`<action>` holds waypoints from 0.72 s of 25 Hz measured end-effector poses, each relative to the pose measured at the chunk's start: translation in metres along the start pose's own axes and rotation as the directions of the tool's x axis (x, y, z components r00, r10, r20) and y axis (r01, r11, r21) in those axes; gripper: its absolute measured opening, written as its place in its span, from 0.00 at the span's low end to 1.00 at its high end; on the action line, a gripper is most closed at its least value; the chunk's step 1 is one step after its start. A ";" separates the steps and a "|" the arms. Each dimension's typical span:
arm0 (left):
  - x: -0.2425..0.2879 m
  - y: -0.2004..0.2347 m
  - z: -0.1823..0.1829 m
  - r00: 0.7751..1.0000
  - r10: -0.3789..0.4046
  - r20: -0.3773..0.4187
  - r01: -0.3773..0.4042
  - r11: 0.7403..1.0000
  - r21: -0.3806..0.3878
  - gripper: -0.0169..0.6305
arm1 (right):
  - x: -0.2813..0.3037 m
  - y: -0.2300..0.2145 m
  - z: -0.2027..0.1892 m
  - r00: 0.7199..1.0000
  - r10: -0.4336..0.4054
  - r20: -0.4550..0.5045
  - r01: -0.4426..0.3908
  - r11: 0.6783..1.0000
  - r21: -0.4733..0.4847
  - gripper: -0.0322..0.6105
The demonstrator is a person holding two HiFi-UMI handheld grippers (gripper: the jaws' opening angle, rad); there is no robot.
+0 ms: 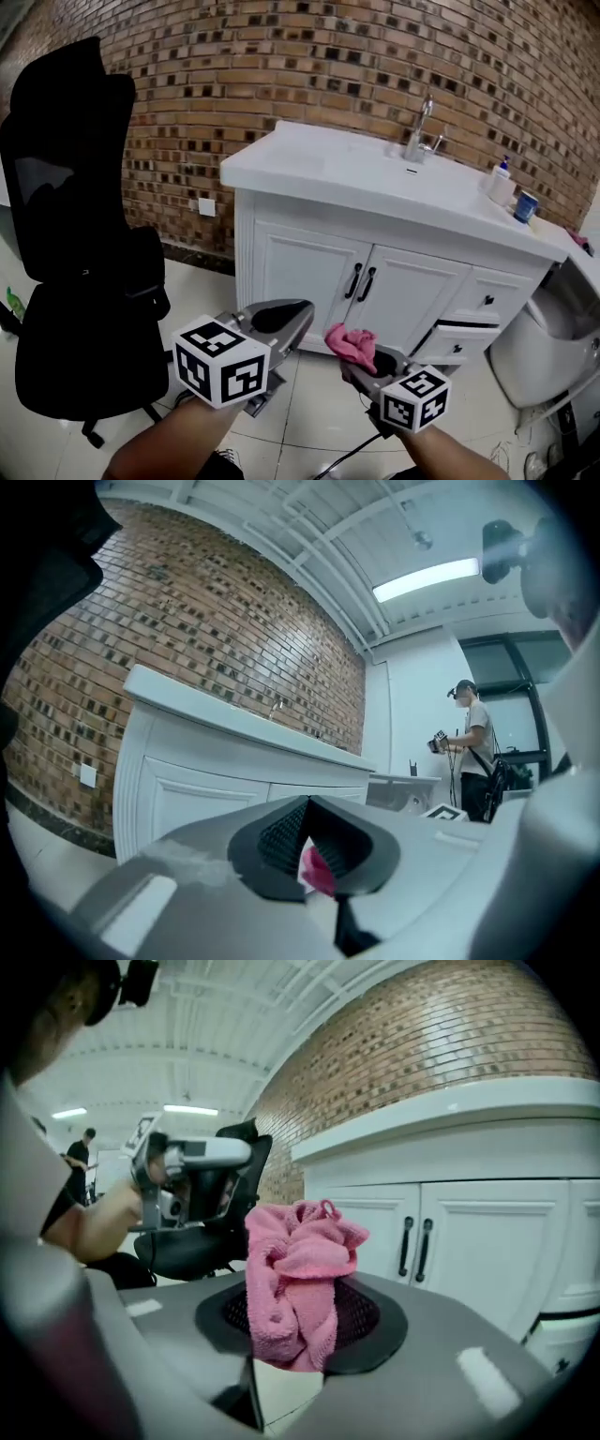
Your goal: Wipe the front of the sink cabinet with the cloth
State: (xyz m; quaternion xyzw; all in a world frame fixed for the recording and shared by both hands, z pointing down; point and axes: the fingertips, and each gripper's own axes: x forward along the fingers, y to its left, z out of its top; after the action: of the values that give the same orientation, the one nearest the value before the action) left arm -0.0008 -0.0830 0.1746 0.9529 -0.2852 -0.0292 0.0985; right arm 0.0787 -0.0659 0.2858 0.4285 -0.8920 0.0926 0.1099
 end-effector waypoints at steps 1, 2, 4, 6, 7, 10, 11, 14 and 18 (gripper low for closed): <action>0.000 -0.007 0.003 1.000 -0.002 -0.003 0.002 1.000 0.007 0.03 | -0.022 0.001 0.005 1.000 -0.009 0.028 0.008 0.999 0.037 0.29; -0.001 -0.014 0.004 1.000 -0.003 -0.010 0.003 1.000 0.023 0.03 | -0.042 0.002 0.010 0.998 -0.016 0.059 0.012 0.997 0.071 0.29; -0.007 -0.030 -0.001 1.000 -0.006 -0.030 0.007 0.999 0.052 0.03 | -0.081 0.005 0.014 0.992 -0.034 0.123 0.018 0.992 0.122 0.29; -0.016 -0.049 -0.018 0.998 -0.022 -0.054 0.025 0.998 0.055 0.03 | -0.115 0.010 0.014 0.982 -0.062 0.180 0.036 0.989 0.146 0.29; -0.020 -0.059 -0.030 0.997 -0.031 -0.068 0.035 0.998 0.053 0.03 | -0.129 0.012 0.013 0.978 -0.073 0.195 0.045 0.988 0.147 0.29; -0.029 -0.079 -0.067 0.994 -0.033 -0.109 0.041 0.996 0.078 0.03 | -0.158 0.022 0.002 0.977 -0.070 0.202 0.042 0.989 0.138 0.29; -0.031 -0.084 -0.078 0.992 -0.030 -0.119 0.041 0.995 0.094 0.03 | -0.164 0.023 -0.005 0.977 -0.065 0.203 0.037 0.990 0.138 0.29; -0.037 -0.092 -0.101 0.989 -0.054 -0.141 0.069 0.993 0.100 0.03 | -0.175 0.021 -0.026 0.976 -0.063 0.208 0.033 0.989 0.145 0.29; -0.040 -0.086 -0.117 0.988 -0.062 -0.143 0.065 0.998 0.019 0.03 | -0.181 0.010 -0.042 0.978 -0.081 0.193 0.036 0.973 0.229 0.29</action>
State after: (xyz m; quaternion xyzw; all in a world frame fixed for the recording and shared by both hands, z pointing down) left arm 0.0255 0.0296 0.2714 0.9623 -0.2473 0.0389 0.1064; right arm 0.1859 0.0862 0.2757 0.4716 -0.8693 0.1454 -0.0273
